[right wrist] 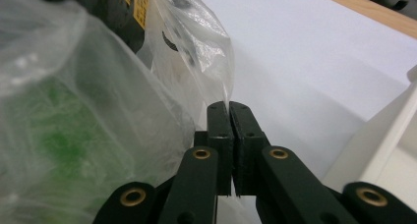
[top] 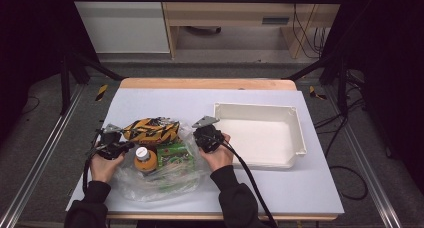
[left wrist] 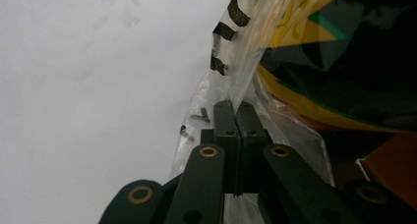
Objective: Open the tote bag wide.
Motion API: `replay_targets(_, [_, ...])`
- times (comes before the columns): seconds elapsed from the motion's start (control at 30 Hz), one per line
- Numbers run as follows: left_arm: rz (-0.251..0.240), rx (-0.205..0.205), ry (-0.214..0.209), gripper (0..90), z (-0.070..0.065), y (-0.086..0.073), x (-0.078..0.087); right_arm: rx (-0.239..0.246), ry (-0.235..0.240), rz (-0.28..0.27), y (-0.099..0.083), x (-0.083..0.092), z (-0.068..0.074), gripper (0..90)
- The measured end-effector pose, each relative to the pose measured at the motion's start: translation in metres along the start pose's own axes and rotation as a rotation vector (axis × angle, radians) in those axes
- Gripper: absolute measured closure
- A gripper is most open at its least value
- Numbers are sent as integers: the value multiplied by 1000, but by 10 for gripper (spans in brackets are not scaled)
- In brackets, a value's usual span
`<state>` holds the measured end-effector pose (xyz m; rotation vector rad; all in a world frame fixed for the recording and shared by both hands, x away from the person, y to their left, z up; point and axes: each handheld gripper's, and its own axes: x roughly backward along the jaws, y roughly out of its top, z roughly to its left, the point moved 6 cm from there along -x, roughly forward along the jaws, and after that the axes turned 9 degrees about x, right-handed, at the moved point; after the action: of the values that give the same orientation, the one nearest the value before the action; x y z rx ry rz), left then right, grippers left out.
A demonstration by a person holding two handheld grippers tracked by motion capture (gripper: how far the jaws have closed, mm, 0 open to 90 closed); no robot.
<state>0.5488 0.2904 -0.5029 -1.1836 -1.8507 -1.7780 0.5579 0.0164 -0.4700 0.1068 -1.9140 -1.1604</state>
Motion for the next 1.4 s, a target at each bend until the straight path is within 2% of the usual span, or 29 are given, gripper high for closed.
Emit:
replay_targets(0.03, [0, 0, 0, 898, 0, 0, 0, 15, -9, 5, 0, -1, 0, 880])
replay_targets(0.07, [24, -10, 9, 896, 0, -3, -3, 16, -12, 12, 0, -1, 1, 871])
replay_targets(0.17, [25, 1, 17, 880, 1, -5, -7, 34, -16, 20, 0, -1, 2, 858])
replay_targets(0.2, [19, 18, 21, 827, 4, -6, -7, 32, -11, 15, 0, -1, 3, 810])
replay_targets(0.23, [19, 18, 21, 791, 4, -6, -7, 32, -11, 15, 0, -1, 3, 810])
replay_targets(0.27, [-6, 39, 28, 733, 7, -5, -3, 37, -23, 2, 1, 1, 1, 719])
replay_targets(0.3, [-6, 39, 28, 685, 7, -5, -3, 39, -32, -13, 2, 3, 0, 685])
replay_targets(0.33, [-28, 42, 33, 685, 8, -4, 1, 39, -32, -13, 2, 3, 0, 685])
replay_targets(0.37, [-99, 55, 14, 574, 10, 0, 11, 21, -18, -62, 7, 12, -2, 625])
replay_targets(0.4, [-128, 65, -5, 538, 11, 2, 18, 3, -7, -94, 10, 17, -3, 590])
replay_targets(0.43, [-128, 65, -5, 495, 11, 2, 18, 3, -7, -94, 10, 17, -3, 590])
replay_targets(0.47, [-154, 71, -22, 460, 11, 4, 25, -20, 4, -164, 16, 31, -5, 549])
replay_targets(0.5, [-177, 68, -31, 460, 12, 5, 32, -20, 4, -164, 16, 31, -5, 549])
replay_targets(0.53, [-195, 69, -36, 422, 12, 6, 39, -31, 5, -220, 21, 46, -6, 516])
replay_targets(0.57, [-211, 68, -37, 408, 12, 7, 47, -39, 9, -247, 23, 54, -7, 497])
replay_targets(0.6, [-245, 71, -48, 396, 10, 9, 62, -44, 11, -273, 25, 62, -8, 490])
replay_targets(0.63, [-245, 71, -48, 384, 10, 9, 62, -44, 11, -273, 25, 62, -8, 490])
replay_targets(0.73, [-287, 62, -58, 377, 4, 11, 83, -46, 24, -331, 27, 85, -8, 470])
replay_targets(0.9, [-313, 30, -73, 397, -11, 9, 104, -16, 71, -365, 26, 109, 6, 442])
replay_targets(0.93, [-313, 26, -75, 464, -14, 7, 106, -1, 103, -371, 25, 112, 18, 437])
replay_targets(0.97, [-309, 16, -67, 464, -16, 5, 108, -1, 103, -371, 25, 112, 18, 437])
replay_targets(1.0, [-301, 5, -50, 494, -18, 3, 108, 12, 116, -370, 24, 112, 25, 434])
replay_targets(1.07, [-282, -7, -32, 579, -20, 0, 107, 42, 140, -356, 22, 108, 39, 423])
replay_targets(1.1, [-273, -7, -25, 643, -20, -1, 104, 60, 157, -338, 20, 99, 51, 415])
replay_targets(1.13, [-262, -7, -15, 675, -19, -2, 101, 68, 161, -328, 19, 94, 56, 412])
replay_targets(1.27, [-219, 13, -13, 746, -15, -8, 85, 108, 143, -285, 15, 77, 67, 420])
replay_targets(1.33, [-209, 25, -20, 784, -12, -11, 78, 119, 122, -264, 13, 67, 70, 461])
replay_targets(1.4, [-198, 34, -25, 815, -11, -16, 72, 119, 101, -238, 9, 61, 70, 578])
